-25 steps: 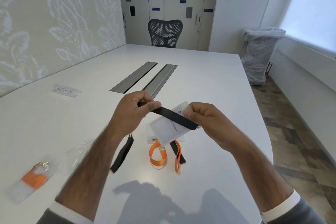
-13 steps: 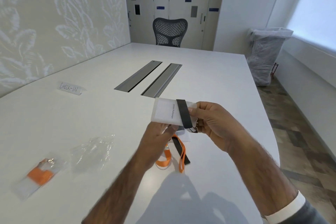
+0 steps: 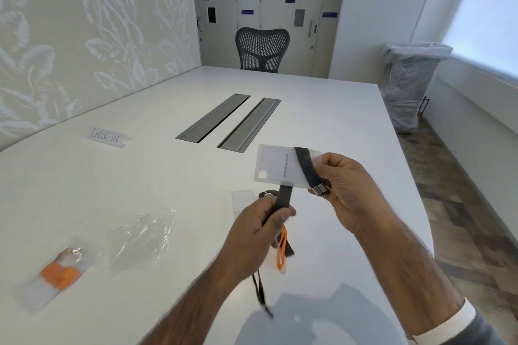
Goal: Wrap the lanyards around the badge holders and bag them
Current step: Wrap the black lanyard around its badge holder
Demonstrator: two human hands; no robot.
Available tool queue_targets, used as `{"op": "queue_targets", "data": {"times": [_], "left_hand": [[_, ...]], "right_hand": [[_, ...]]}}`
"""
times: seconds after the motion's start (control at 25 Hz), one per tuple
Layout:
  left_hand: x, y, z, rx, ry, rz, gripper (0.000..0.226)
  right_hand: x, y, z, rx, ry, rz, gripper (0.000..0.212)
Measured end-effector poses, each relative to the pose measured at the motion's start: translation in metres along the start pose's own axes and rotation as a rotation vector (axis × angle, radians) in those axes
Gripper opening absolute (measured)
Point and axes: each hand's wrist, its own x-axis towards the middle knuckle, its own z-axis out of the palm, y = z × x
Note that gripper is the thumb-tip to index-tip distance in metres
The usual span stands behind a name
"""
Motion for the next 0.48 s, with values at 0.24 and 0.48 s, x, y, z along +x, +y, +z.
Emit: {"op": "queue_targets", "data": {"times": [0.24,0.48], "left_hand": [[-0.006,0.038,-0.006,0.027,-0.171,0.099,0.022],[0.031,0.052,-0.049,0.086,0.063,0.242,0.023]], "right_hand": [[0.003,0.01,0.0,-0.296,0.179,-0.208,0.025],[-0.011,0.013,0.005,-0.528,-0.082,-0.146,0.027]]}}
